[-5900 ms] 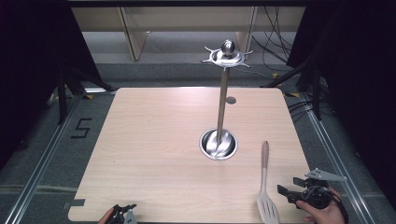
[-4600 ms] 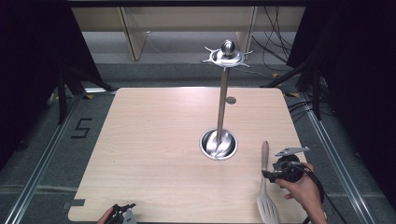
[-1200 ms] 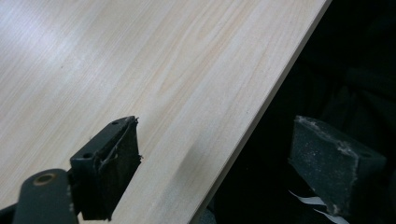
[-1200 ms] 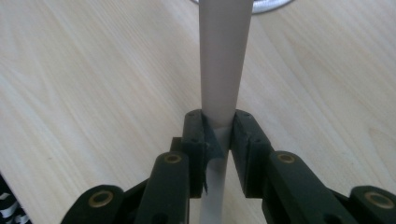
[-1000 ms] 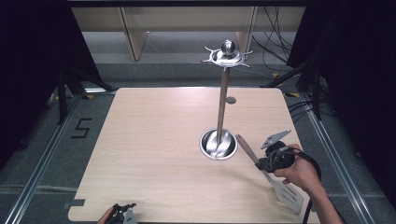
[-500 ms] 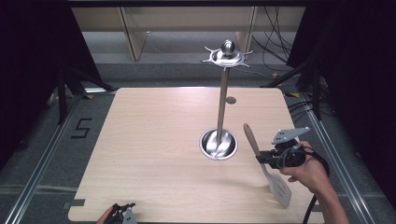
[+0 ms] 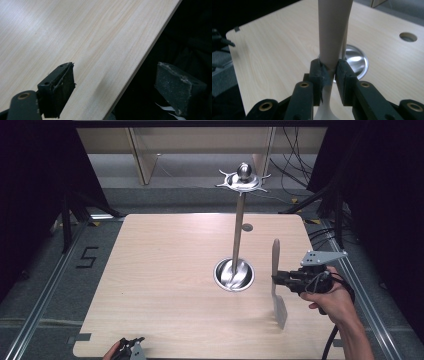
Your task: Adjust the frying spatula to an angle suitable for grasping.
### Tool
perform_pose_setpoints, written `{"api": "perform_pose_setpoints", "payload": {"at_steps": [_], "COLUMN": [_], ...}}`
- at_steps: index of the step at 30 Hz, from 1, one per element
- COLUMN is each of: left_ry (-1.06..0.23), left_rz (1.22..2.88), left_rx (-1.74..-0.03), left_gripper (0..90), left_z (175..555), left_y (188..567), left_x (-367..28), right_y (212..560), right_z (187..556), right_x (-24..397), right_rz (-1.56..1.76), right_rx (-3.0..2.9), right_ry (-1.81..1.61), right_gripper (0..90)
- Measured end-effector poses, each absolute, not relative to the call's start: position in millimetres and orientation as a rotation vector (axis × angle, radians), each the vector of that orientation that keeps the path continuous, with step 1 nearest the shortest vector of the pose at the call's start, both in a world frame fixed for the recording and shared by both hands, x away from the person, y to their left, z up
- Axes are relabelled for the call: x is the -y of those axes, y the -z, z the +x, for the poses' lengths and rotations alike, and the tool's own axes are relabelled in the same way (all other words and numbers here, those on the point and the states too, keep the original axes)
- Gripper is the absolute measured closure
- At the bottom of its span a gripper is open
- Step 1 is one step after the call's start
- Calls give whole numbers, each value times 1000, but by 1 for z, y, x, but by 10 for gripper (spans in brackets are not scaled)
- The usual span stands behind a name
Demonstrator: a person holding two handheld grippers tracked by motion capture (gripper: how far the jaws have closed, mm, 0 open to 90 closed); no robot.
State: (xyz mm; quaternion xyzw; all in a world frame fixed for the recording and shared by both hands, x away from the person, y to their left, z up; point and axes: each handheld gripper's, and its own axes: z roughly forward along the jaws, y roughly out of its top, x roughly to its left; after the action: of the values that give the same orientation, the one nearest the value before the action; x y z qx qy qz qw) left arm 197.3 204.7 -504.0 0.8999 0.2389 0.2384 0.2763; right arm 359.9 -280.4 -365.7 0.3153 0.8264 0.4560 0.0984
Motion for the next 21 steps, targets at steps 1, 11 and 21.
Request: {"api": "perform_pose_setpoints", "payload": {"at_steps": [1, 11, 21], "left_ry": [-643, -632, -631], "left_rz": [2412, 2404, 2405], "left_rx": [-642, -631, -628], "left_gripper": [152, 152, 152], "left_z": [196, 197, 197], "left_y": [503, 502, 502], "left_x": [-204, -205, -204], "right_y": [364, 345, 313], "right_z": [359, 363, 374], "right_x": [278, 277, 269], "right_rz": [929, 873, 826], "right_rx": [-2417, -2362, -2325], "right_ry": [-1401, -1461, -1457], "right_gripper": [767, 766, 766]}}
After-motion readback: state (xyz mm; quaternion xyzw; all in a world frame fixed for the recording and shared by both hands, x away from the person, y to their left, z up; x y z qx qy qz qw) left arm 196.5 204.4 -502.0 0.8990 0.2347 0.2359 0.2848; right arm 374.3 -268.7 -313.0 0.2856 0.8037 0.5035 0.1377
